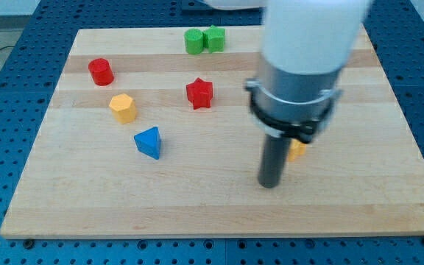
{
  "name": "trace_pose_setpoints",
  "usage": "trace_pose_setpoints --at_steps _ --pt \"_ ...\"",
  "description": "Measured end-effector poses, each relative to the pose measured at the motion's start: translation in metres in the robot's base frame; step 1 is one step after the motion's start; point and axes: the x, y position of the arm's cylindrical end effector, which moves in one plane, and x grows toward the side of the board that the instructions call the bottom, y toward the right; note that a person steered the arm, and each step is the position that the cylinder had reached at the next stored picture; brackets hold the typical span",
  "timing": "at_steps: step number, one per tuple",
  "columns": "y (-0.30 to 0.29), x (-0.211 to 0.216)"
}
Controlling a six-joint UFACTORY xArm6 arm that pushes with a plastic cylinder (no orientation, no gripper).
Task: Push the yellow heart to the center right of the board
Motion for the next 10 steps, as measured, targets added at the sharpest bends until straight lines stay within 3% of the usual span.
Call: trace_pose_setpoints --at_steps 1,3,6,8,10 --pt "0.021 -0.035" --pt "0.132 -0.076" --pt "0.153 -0.054" --pt "0.151 -0.129" --pt "0.142 -0.098"
